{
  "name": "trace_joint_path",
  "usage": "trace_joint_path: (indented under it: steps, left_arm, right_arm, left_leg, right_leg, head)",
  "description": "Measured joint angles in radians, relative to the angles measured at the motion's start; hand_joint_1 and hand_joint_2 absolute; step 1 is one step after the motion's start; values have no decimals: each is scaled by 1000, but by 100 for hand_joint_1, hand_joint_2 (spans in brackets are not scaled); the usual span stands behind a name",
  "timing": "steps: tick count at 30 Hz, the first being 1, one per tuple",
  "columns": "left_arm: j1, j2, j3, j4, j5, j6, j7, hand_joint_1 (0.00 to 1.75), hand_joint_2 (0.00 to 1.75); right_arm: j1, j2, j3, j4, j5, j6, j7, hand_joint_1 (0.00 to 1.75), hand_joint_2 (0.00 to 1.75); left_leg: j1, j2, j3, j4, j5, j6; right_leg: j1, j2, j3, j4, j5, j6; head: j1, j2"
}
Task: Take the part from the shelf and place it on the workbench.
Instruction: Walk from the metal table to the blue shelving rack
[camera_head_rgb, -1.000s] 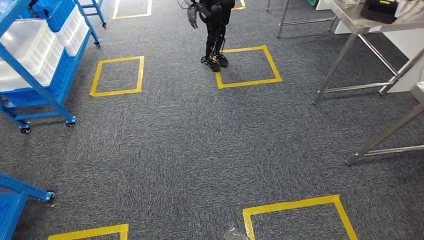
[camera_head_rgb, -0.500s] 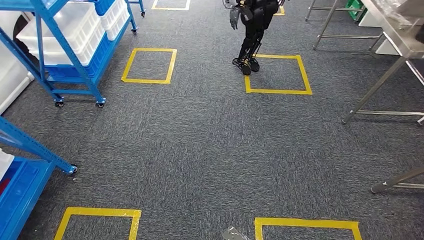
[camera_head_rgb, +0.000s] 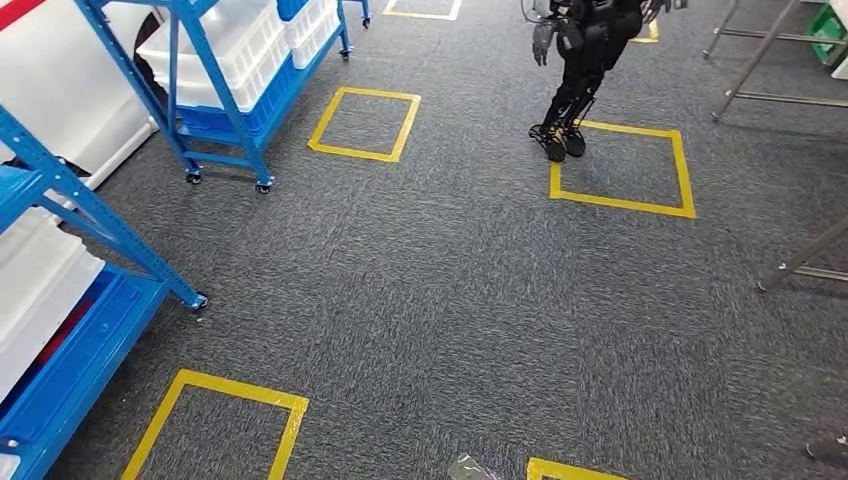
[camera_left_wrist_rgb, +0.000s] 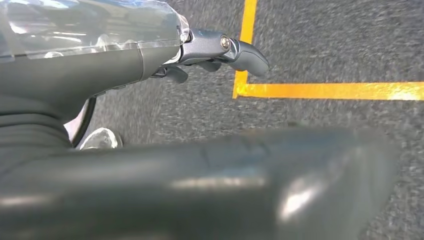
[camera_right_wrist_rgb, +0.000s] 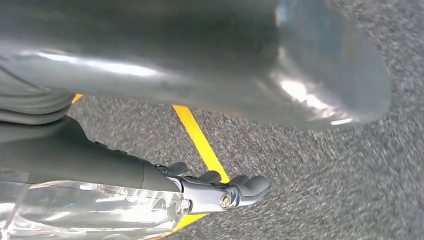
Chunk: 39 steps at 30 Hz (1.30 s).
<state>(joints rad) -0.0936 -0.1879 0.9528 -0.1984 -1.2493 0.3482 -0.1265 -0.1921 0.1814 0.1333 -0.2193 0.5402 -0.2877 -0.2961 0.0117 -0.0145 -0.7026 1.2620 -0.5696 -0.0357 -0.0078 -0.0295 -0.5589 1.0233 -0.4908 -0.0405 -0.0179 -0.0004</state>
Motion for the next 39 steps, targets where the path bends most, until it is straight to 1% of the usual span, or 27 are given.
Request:
trace_joint_path:
  steps: [1,2,3,5,7,9,10,12,14,15,16,17,18,19,21,23,25,27,29,30,31,32,33,34,36,38,39]
  left_arm:
    - [2,0,0,0,0,-1,0,0,0]
    - [3,-1,0,0,1,-1,0,0,0]
    - [4,-1,0,0,1,-1,0,0,0]
    - [2,-1,1,0,0,-1,0,0,0]
    - [0,-1,1,0,-2,-1,0,0,0]
    - [1,-2,1,0,-6,1,2,0,0]
    - [3,-3,1,0,-9,1,4,0,0]
    - [1,-6,1,0,-13,4,6,0,0]
    - [-3,-11,1,0,-17,5,7,0,0]
    - [-4,-12,1,0,-18,5,8,0,0]
    - [-4,-13,1,0,-19,5,9,0,0]
    - [-2,-13,1,0,-20,5,10,0,0]
    - [-1,-13,1,0,-19,5,13,0,0]
    - [-1,-14,2,0,-19,5,15,0,0]
    - [-2,-14,2,0,-15,5,23,0,0]
    - [-2,-14,2,0,-10,5,30,0,0]
    - [1,-14,3,0,-8,5,33,0,0]
    - [1,-13,4,0,-6,5,35,0,0]
    - [-3,-13,5,0,-3,5,35,0,0]
    - [-4,-13,5,0,-3,5,35,0,0]
    - [-3,-13,5,0,-2,5,34,0,0]
    - [-1,-13,5,0,-1,5,34,0,0]
    - [1,-13,5,0,-1,5,34,0,0]
    - [2,-13,5,0,-1,5,34,0,0]
    - [0,-13,6,0,0,5,34,0,0]
    - [-2,-13,6,0,0,5,34,0,0]
    - [-1,-12,6,0,0,5,34,0,0]
  right_arm:
    - [0,-1,0,0,0,1,-1,0,0]
    - [0,-1,0,0,0,2,-2,0,0]
    - [0,-1,0,0,0,2,-4,0,0]
    - [0,-1,0,0,-1,2,-9,0,0]
    - [-1,-2,-1,0,-3,2,-14,0,0]
    - [-1,-3,-2,0,-5,2,-18,0,0]
    - [-2,-3,-3,-1,-6,2,-20,0,0]
    - [0,-5,-6,-2,-9,1,-25,0,0]
    - [6,-8,-9,-2,-13,1,-29,0,0]
    - [10,-11,-9,-2,-14,0,-29,0,0]
    - [14,-13,-10,-2,-15,0,-30,0,0]
    - [17,-15,-11,-2,-15,-1,-30,0,0]
    - [18,-16,-13,-2,-15,-1,-30,0,0]
    - [19,-17,-14,-2,-14,-1,-30,0,0]
    - [19,-18,-16,-1,-8,1,-30,0,0]
    - [17,-18,-16,0,-2,3,-28,0,0]
    - [15,-17,-16,-1,2,5,-26,0,0]
    - [12,-16,-16,-1,7,6,-26,0,0]
    - [12,-16,-16,-1,13,7,-24,0,0]
    - [12,-16,-16,-1,16,8,-22,0,0]
    - [12,-16,-16,-1,17,8,-21,0,0]
    - [12,-16,-16,-1,18,8,-20,0,0]
    - [11,-16,-16,-1,19,8,-19,0,0]
    - [10,-16,-16,-1,19,8,-19,0,0]
    - [8,-16,-16,-1,19,8,-19,0,0]
    - [5,-15,-16,-1,19,9,-19,0,0]
    - [3,-14,-16,-1,20,9,-19,0,0]
  left_leg:
    - [1,4,-10,24,-2,-1]
    - [1,8,-1,10,14,-1]
    - [1,17,27,-39,43,0]
    - [-6,62,100,-177,95,11]
    - [-16,90,136,-247,109,23]
    - [-20,72,135,-254,110,34]
    - [-17,60,137,-259,113,38]
    - [-11,36,144,-271,122,50]
    - [-9,11,144,-274,127,56]
    - [-9,-3,144,-273,128,57]
    - [-9,-18,144,-273,128,57]
    - [-9,-33,145,-272,127,56]
    - [-8,-48,146,-270,126,55]
    - [-7,-63,147,-266,124,51]
    - [-6,-89,141,-254,118,40]
    - [-5,-109,131,-249,117,27]
    - [-2,-119,126,-249,118,14]
    - [-2,-79,106,-210,92,5]
    - [-2,-20,52,-95,30,-2]
    - [-1,-5,19,-28,1,-5]
    - [0,2,-4,19,-14,-6]
    - [0,6,-9,31,-10,-7]
    - [0,10,7,3,12,-6]
    - [-1,21,42,-60,45,-3]
    - [-9,67,116,-198,96,12]
    - [-18,90,141,-252,107,25]
    - [-20,79,139,-254,108,30]
  right_leg:
    - [2,-14,0,0,-1,-1]
    - [3,-27,1,0,-2,-1]
    - [4,-40,3,0,-4,0]
    - [7,-62,9,1,-9,6]
    - [10,-82,14,1,-13,15]
    - [10,-100,19,-2,-15,25]
    - [8,-96,23,1,-20,31]
    - [4,-46,5,49,-54,42]
    - [0,11,-57,174,-116,46]
    - [0,21,-90,237,-138,47]
    - [-1,25,-113,274,-141,48]
    - [-2,27,-118,272,-123,49]
    - [-5,32,-105,233,-88,50]
    - [-10,44,-78,165,-45,51]
    - [-17,94,-32,54,3,50]
    - [-17,118,-22,23,7,43]
    - [-14,94,-20,18,12,28]
    - [-14,66,-15,10,15,13]
    - [-10,34,-13,6,14,4]
    - [-7,17,-13,6,12,2]
    - [-5,1,-13,6,11,0]
    - [-4,-14,-13,6,10,0]
    - [-3,-27,-12,6,8,0]
    - [-2,-40,-9,6,6,2]
    - [1,-62,-2,6,2,8]
    - [3,-80,3,6,-2,17]
    - [3,-89,6,4,-2,22]
  head:
    - [0,0]
    - [0,0]
    - [0,0]
    - [0,0]
    - [0,0]
    - [0,0]
    - [0,0]
    - [0,0]
    - [0,0]
    - [0,0]
    - [0,0]
    - [0,0]
    - [0,0]
    - [0,0]
    - [0,0]
    - [0,0]
    - [0,0]
    - [0,0]
    - [0,0]
    - [0,0]
    - [0,0]
    - [0,0]
    - [0,0]
    - [0,0]
    - [0,0]
    - [0,0]
    - [0,0]
